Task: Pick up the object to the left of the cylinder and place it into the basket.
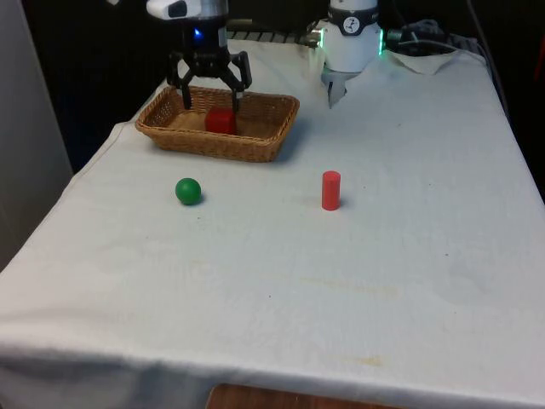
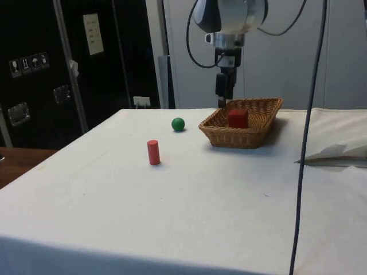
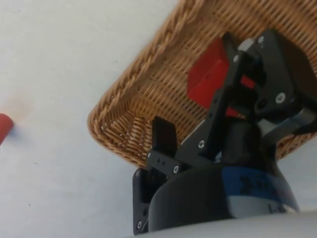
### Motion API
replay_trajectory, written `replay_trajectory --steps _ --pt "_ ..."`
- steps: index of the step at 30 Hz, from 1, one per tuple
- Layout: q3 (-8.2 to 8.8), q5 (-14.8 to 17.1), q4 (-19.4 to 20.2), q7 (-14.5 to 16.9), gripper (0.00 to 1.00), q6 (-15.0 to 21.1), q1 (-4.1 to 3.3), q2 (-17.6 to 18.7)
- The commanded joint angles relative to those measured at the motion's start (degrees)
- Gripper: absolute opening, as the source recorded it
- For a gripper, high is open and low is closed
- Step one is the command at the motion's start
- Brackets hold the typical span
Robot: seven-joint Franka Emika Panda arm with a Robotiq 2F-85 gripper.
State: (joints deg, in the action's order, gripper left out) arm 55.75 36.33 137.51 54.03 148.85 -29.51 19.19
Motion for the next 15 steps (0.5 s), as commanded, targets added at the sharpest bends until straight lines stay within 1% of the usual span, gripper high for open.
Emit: replay_trajectory --steps 1,3,4,5,6,13,14,15 --pt "0.97 -1.49 -0.57 -1.49 1.0 -1.03 -0.92 0.17" --pt "0.92 -1.83 -1.09 -2.01 1.0 -1.38 -1.03 0.23" --pt "0.0 -0.69 -0.97 -0.92 1.0 -0.74 -0.29 0.0" --pt "0.86 -2.06 -1.38 -2.29 1.0 -1.6 -1.09 0.29" --pt "0.8 -2.41 -1.89 -2.69 1.0 -2.06 -1.26 0.34" --pt "0.69 -4.76 -3.55 -4.93 1.0 -3.44 -1.89 0.17" --pt "0.0 -3.55 -3.38 -3.9 1.0 -2.92 -1.15 -0.11" --pt "0.69 -5.1 -3.78 -5.27 1.0 -3.61 -1.95 0.11"
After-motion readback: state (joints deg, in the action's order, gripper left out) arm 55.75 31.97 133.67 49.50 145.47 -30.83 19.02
